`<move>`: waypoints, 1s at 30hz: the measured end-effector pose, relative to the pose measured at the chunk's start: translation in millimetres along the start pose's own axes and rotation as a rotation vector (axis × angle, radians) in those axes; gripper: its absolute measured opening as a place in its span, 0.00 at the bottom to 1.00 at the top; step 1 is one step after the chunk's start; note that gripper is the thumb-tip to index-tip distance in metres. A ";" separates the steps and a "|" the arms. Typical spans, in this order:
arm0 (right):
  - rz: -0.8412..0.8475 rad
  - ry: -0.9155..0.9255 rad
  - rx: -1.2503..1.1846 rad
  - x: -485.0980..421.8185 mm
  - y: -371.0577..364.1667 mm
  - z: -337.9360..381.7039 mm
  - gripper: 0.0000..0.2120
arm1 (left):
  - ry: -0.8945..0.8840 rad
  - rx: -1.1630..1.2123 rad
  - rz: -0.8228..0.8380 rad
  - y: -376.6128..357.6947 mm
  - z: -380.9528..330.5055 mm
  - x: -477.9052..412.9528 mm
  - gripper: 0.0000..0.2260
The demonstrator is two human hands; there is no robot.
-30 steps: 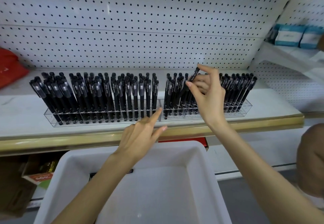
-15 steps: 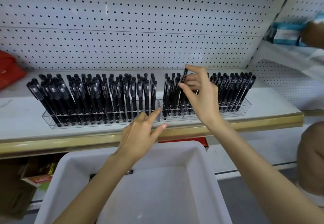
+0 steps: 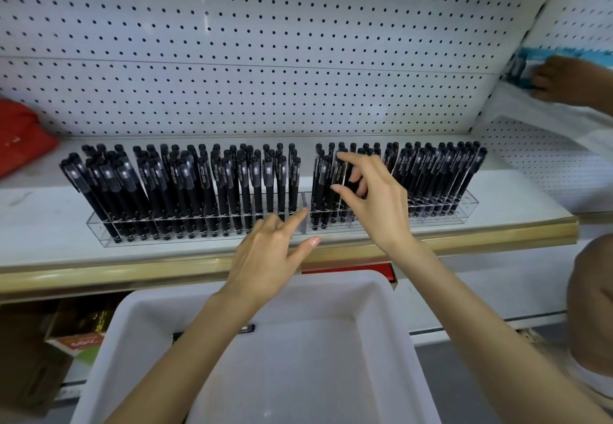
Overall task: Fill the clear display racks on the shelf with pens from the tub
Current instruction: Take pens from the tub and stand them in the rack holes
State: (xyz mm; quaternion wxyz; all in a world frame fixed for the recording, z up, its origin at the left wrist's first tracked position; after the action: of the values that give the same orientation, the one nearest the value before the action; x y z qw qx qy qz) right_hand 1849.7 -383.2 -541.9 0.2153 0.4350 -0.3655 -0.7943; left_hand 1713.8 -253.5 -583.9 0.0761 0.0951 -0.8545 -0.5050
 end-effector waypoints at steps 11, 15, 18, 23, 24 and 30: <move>0.070 -0.034 -0.038 1.6 9.3 2.0 0.25 | 0.003 -0.006 0.063 10.8 -3.6 12.3 0.26; 0.062 -0.034 -0.029 10.9 20.0 9.8 0.25 | -0.002 -0.032 0.062 16.3 -4.7 29.7 0.25; 0.094 -0.024 -0.035 33.2 24.1 21.1 0.24 | 0.008 -0.035 0.079 13.3 0.8 52.2 0.24; 0.269 -0.071 -0.145 120.6 -2.0 41.9 0.21 | 0.080 0.098 0.205 -25.3 26.9 112.0 0.23; 0.332 -0.092 -0.163 143.7 -12.6 45.9 0.20 | 0.087 0.147 0.236 -37.6 34.7 126.2 0.23; 0.788 -0.248 -0.303 249.9 -62.0 65.4 0.18 | 0.216 0.345 0.443 -94.0 68.6 197.2 0.17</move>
State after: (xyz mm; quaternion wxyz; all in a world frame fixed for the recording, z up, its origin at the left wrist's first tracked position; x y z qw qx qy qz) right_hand 1660.6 -482.6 -699.7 0.5176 0.1274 -0.4058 -0.7424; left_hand 1515.0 -286.9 -692.5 0.2575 -0.0291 -0.9146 -0.3103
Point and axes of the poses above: each hand's wrist, its own x-axis away from the middle knuckle, its own y-axis out of the back of the hand, z = x × y, the point moved 2 cm from there along -x, towards the middle knuckle, and after that the axes turned 14 degrees about z, right-handed, at the moved point
